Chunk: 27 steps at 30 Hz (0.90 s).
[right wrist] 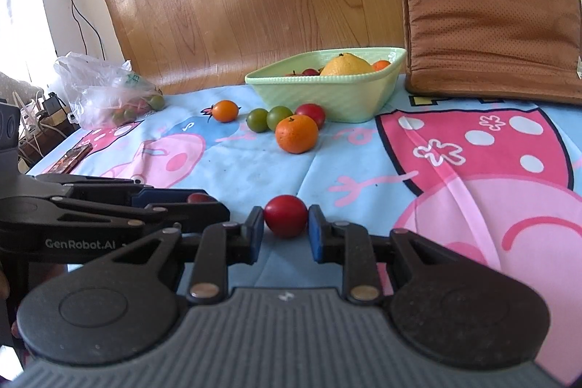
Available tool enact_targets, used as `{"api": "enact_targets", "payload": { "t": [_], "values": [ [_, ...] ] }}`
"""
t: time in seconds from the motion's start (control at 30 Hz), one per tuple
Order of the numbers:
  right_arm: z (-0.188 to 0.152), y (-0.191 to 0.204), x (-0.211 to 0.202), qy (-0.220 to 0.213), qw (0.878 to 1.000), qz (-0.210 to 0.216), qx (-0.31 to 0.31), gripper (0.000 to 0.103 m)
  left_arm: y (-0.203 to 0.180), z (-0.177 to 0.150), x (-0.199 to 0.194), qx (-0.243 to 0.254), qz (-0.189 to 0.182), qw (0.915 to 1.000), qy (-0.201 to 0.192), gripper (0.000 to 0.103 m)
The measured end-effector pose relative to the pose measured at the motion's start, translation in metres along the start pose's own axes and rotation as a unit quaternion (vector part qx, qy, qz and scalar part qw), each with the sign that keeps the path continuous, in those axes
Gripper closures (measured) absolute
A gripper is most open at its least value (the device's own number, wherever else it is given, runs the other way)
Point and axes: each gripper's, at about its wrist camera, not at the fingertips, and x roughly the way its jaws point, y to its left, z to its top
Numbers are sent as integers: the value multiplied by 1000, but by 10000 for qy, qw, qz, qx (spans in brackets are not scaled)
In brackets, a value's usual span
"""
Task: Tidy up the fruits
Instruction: 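Lift the plum with the left tool while the right tool lifts the red tomato into the basket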
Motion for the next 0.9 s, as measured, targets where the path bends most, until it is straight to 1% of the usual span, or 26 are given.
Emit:
{"api": "enact_targets", "payload": {
  "t": [0.27,0.47,0.9],
  "values": [
    [0,-1,0,2,10000,4,1,74,2,0,-2,-38,29,10000,-69,75],
    [0,-1,0,0,10000,4,0,74,7,0,-6,-177,65,9996,-199,75],
    [-1,0,-1,-13,10000,-8,-2,74,8,1,-5,-220,51,9996,-172,75]
  ]
}}
